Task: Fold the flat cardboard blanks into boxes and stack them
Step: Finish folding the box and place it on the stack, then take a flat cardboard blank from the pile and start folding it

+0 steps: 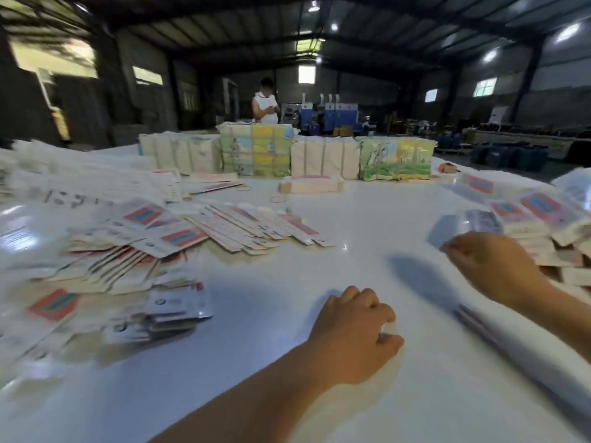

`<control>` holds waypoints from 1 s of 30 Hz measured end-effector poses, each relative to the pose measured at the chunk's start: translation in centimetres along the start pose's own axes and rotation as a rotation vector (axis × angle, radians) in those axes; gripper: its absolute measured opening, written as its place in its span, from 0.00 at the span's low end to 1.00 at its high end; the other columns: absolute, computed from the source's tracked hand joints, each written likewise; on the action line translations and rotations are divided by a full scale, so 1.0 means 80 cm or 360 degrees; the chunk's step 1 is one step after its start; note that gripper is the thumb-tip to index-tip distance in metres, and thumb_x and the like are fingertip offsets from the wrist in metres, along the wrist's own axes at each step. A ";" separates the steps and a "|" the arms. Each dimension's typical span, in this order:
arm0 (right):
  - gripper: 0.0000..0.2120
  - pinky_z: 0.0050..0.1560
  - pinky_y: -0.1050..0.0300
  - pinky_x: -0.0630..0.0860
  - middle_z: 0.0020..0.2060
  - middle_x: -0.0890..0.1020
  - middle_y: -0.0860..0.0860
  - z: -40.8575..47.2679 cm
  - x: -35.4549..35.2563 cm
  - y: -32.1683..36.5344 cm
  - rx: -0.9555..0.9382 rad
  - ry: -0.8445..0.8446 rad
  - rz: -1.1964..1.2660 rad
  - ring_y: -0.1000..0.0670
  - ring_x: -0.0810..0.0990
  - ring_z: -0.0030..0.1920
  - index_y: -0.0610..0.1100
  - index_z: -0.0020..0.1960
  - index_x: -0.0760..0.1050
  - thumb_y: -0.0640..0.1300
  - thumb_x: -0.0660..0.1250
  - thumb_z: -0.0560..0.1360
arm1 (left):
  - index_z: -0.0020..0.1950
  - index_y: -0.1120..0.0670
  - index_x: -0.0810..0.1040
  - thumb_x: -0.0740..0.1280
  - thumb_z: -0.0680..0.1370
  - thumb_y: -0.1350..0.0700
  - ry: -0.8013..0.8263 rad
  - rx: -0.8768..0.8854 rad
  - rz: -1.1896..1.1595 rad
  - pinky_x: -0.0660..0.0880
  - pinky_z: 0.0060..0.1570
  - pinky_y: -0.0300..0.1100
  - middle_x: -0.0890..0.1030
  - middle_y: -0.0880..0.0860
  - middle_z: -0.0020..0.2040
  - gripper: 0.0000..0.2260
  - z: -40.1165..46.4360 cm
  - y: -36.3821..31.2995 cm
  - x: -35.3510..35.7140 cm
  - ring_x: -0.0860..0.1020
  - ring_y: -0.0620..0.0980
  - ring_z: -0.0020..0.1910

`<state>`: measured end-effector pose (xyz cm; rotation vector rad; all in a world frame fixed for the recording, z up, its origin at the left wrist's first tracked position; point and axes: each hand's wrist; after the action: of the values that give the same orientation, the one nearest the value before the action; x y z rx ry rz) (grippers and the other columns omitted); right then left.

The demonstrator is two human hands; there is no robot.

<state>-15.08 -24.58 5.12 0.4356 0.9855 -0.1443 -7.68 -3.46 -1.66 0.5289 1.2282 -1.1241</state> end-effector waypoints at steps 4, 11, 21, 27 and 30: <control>0.12 0.38 0.48 0.74 0.37 0.79 0.46 -0.034 0.080 -0.001 -0.0216 0.0134 -0.0004 0.40 0.76 0.38 0.49 0.33 0.79 0.36 0.69 0.72 | 0.64 0.49 0.73 0.59 0.78 0.47 0.0033 -0.0029 -0.0015 0.61 0.60 0.49 0.71 0.52 0.61 0.16 0.001 -0.002 -0.004 0.64 0.53 0.61; 0.16 0.51 0.45 0.75 0.40 0.80 0.55 -0.003 0.144 -0.059 -0.0179 0.0029 0.0189 0.44 0.78 0.42 0.58 0.38 0.80 0.36 0.69 0.71 | 0.58 0.48 0.77 0.62 0.77 0.46 0.0132 -0.0225 -0.0331 0.67 0.57 0.46 0.75 0.52 0.59 0.13 0.006 0.009 -0.042 0.71 0.52 0.60; 0.12 0.52 0.56 0.74 0.48 0.83 0.46 -0.015 0.120 -0.053 -0.0146 0.0146 -0.0041 0.42 0.81 0.45 0.56 0.42 0.80 0.45 0.59 0.74 | 0.61 0.52 0.73 0.62 0.75 0.44 0.0384 -0.1251 0.0934 0.65 0.59 0.50 0.73 0.56 0.59 0.19 0.003 0.247 -0.184 0.69 0.57 0.61; 0.13 0.33 0.46 0.77 0.31 0.78 0.48 -0.025 0.092 -0.015 -0.0219 -0.0012 -0.0075 0.40 0.78 0.31 0.48 0.30 0.79 0.30 0.74 0.64 | 0.58 0.54 0.76 0.60 0.77 0.56 0.0440 -0.1127 0.1090 0.74 0.46 0.46 0.78 0.52 0.49 0.11 -0.012 0.259 -0.155 0.77 0.52 0.49; 0.13 0.34 0.47 0.75 0.31 0.77 0.48 -0.029 0.085 -0.006 -0.0243 -0.0019 -0.0059 0.40 0.77 0.33 0.47 0.29 0.78 0.33 0.73 0.67 | 0.58 0.55 0.76 0.59 0.78 0.59 0.0400 -0.0945 0.1323 0.77 0.49 0.48 0.79 0.52 0.51 0.10 -0.005 0.239 -0.169 0.78 0.52 0.50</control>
<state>-13.32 -23.53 -1.76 0.2763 0.9857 -0.1040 9.92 9.84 6.19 0.6370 1.2900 0.0189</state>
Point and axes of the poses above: each hand's wrist, its own z-axis towards the middle knuckle, its own x-axis out of the palm, y = z × x
